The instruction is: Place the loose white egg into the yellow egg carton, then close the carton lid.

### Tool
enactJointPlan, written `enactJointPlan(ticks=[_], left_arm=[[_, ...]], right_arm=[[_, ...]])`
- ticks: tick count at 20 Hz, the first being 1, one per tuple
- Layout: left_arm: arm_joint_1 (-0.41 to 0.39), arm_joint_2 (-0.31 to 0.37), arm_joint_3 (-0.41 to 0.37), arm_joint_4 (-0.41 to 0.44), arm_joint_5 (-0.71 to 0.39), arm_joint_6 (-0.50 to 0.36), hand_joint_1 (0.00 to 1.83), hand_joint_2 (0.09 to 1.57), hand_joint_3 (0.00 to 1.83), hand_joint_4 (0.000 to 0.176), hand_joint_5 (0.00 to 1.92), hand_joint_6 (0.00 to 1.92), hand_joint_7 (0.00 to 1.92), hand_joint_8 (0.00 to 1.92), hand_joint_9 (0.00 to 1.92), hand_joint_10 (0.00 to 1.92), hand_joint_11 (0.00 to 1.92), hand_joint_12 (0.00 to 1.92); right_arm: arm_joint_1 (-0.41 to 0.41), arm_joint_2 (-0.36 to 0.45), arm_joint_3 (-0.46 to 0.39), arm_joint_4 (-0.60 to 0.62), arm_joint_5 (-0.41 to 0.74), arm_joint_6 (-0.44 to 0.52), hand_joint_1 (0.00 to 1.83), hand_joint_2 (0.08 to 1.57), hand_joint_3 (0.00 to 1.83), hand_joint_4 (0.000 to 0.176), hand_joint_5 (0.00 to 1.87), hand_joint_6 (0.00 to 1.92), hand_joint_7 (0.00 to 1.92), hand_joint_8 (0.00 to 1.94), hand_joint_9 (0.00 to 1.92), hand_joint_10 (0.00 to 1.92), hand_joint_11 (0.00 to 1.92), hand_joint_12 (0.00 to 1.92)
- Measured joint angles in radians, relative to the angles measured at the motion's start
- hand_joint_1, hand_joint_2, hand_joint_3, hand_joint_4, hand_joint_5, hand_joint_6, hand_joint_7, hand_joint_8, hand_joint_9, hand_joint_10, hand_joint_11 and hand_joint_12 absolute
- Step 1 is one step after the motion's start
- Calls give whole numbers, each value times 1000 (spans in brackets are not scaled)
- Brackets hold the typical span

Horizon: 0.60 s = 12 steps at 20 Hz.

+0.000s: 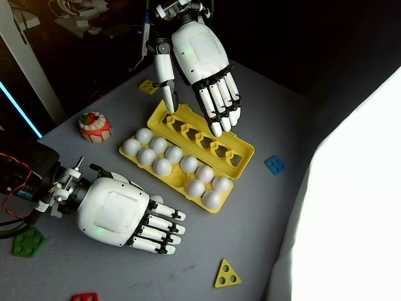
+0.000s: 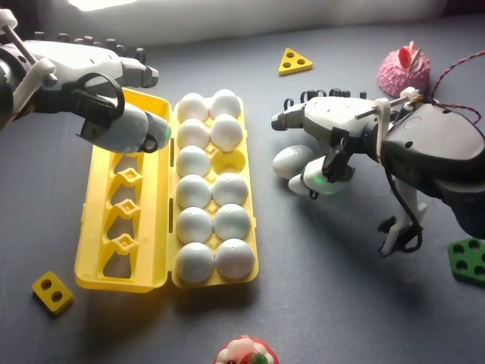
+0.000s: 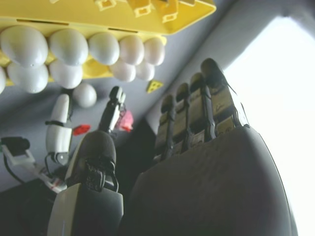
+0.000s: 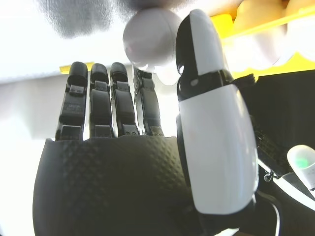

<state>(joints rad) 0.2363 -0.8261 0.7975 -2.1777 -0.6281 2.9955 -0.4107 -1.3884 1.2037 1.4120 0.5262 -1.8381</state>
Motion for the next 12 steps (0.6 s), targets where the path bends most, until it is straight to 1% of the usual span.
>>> enactJointPlan(ticks=[1,3,4,5,6,7,8,9,10,11,12], left_arm=[[-2,0,0,0,0,0,188,1386,0,1,68,5,102,1,105,4,0,470],[-5,0,0,0,0,0,162,1388,0,11,68,3,98,0,94,0,0,471],[-5,0,0,0,0,0,175,1383,0,11,75,5,107,2,101,3,0,505],[-5,0,0,0,0,0,171,1384,0,11,74,3,108,2,103,3,0,522],[-5,0,0,0,0,0,185,1385,0,9,74,3,111,2,113,6,0,556],[-5,0,0,0,0,0,188,1386,0,4,94,11,111,2,116,7,0,563],[-5,0,0,0,0,0,185,1383,0,4,97,12,115,3,118,7,0,563],[-5,0,0,0,0,0,207,1382,0,0,99,11,119,4,124,9,0,571],[-5,0,2,0,1,0,203,1383,0,6,99,9,121,3,122,6,0,557],[-5,0,3,0,1,0,173,1386,1,5,91,4,102,1,106,3,0,536],[-5,0,3,0,0,0,167,1387,1,4,89,3,97,1,102,2,0,530]], right_arm=[[0,0,0,0,0,0,1178,1078,0,10,312,1,153,4,100,5,0,229],[0,0,0,0,-1,0,1157,1085,0,9,320,3,148,0,84,1,0,211],[0,0,0,0,0,0,1166,1080,0,7,324,4,152,1,97,4,0,228],[0,0,0,0,0,0,1172,1081,0,4,329,5,152,0,96,2,0,206],[0,0,0,0,-1,0,1160,1085,0,4,340,9,137,0,84,0,0,200],[0,0,0,0,0,0,1143,1087,0,0,359,16,146,4,98,6,0,203],[0,0,0,0,0,0,1132,1087,1,0,385,25,148,4,85,1,0,209],[0,0,0,0,0,0,1108,1100,6,0,500,66,139,1,85,1,0,242],[0,0,0,0,-1,0,1072,1106,7,0,613,107,151,3,114,9,0,330],[0,0,0,0,0,0,1052,1097,2,0,731,152,178,6,144,14,0,400],[0,0,0,0,0,0,1048,1095,1,0,755,162,185,7,151,16,0,415]])
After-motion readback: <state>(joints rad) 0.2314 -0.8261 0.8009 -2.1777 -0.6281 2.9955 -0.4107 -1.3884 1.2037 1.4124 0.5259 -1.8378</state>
